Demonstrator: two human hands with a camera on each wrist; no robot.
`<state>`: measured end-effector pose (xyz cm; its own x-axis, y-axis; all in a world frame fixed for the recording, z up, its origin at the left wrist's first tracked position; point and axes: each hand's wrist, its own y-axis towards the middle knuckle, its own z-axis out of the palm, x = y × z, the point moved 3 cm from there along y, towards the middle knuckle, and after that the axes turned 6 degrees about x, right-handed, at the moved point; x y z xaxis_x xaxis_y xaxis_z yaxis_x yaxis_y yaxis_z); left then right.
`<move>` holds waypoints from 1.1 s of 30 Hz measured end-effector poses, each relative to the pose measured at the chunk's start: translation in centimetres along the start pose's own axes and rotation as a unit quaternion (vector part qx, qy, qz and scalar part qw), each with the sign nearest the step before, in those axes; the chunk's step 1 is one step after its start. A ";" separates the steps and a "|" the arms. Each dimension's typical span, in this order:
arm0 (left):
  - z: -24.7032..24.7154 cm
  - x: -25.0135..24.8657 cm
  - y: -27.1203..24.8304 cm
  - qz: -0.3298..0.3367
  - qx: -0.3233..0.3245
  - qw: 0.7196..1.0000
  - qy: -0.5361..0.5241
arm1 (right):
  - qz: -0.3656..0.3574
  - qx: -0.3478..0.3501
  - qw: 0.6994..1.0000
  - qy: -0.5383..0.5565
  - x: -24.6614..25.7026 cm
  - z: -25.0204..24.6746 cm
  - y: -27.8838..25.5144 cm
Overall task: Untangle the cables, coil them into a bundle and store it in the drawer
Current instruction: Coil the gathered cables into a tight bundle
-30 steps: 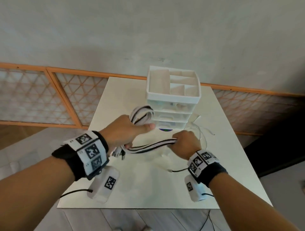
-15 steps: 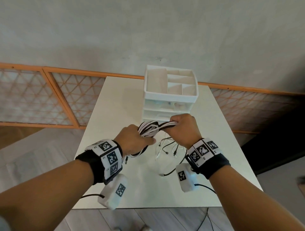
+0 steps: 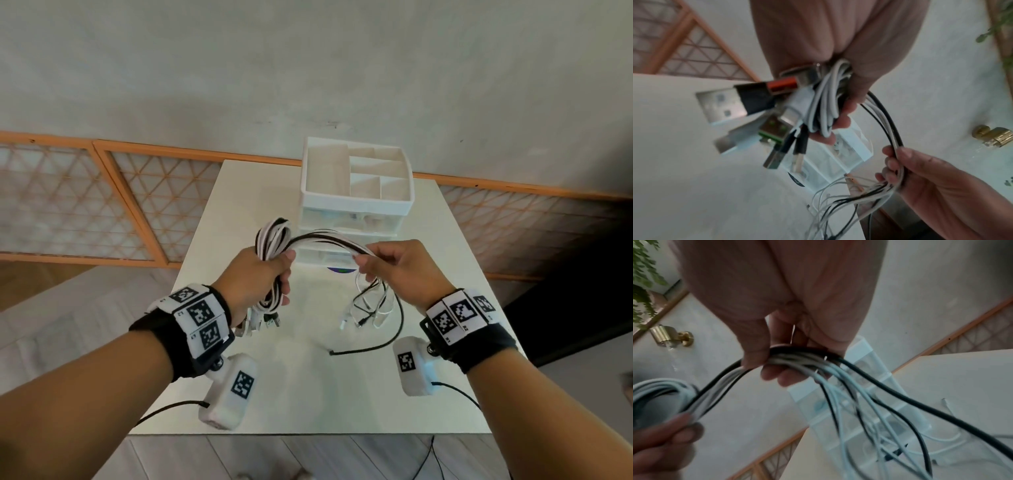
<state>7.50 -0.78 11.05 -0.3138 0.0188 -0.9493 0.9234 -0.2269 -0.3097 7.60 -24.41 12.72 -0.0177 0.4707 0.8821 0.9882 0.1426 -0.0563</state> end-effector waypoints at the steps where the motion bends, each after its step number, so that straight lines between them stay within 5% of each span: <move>1: 0.2 -0.1 0.0 -0.012 -0.014 1.000 -0.015 | -0.012 -0.024 1.000 0.012 0.0 0.4 -0.1; 5: 2.2 -0.3 0.0 -0.050 -0.032 0.998 -0.013 | -0.097 -0.077 0.992 0.033 1.5 4.7 -0.5; 10: 3.4 -0.4 0.4 -0.044 -0.007 0.998 -0.050 | -0.231 -0.055 0.969 -0.065 2.2 9.5 -1.4; 14: 2.3 -0.2 0.9 0.003 -0.092 0.993 -0.072 | -0.266 -0.003 0.958 -0.111 0.9 10.1 -1.7; 17: 1.5 -0.8 0.8 0.023 -0.126 0.985 -0.114 | -0.242 0.001 0.964 -0.107 -0.5 9.6 -2.1; 22: 1.2 -2.8 0.4 0.075 -0.061 0.990 -0.103 | -0.065 0.030 0.985 -0.154 -4.3 7.8 -1.0; 27: -0.1 -4.2 0.4 0.131 -0.081 0.985 -0.074 | 0.054 -0.110 0.966 -0.227 -6.4 3.7 0.2; 30: -0.2 -4.6 0.4 0.154 -0.096 0.982 -0.053 | -0.059 -0.280 0.938 -0.196 -4.9 2.0 0.0; 31: -0.2 -4.7 0.4 0.157 -0.098 0.981 -0.055 | -0.079 -0.280 0.937 -0.194 -4.8 2.1 -0.1; 33: -0.2 -5.3 0.5 0.163 -0.092 0.980 -0.073 | -0.027 -0.142 0.966 -0.216 -6.0 3.4 0.0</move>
<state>9.71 -0.81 15.91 -0.0121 -0.1673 -0.9858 0.9998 -0.0187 -0.0091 7.15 -24.26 5.86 -0.0709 0.7976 0.5990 0.9849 -0.0389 0.1684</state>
